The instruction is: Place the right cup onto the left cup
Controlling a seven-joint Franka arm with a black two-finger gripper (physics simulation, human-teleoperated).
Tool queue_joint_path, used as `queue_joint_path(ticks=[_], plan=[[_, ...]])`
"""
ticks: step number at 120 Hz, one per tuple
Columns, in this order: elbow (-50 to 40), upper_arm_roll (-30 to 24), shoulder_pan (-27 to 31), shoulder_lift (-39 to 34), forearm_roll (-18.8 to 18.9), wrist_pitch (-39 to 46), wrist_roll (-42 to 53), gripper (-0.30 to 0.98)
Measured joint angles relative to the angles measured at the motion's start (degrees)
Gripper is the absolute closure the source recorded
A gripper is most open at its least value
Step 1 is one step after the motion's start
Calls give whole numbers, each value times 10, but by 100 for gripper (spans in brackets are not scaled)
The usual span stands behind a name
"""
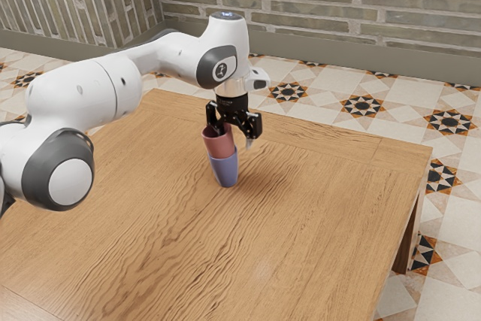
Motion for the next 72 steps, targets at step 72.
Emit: queue_joint_path(ticks=[72], plan=[[-205, 1, -17, -246, 2, -16, 4, 1]])
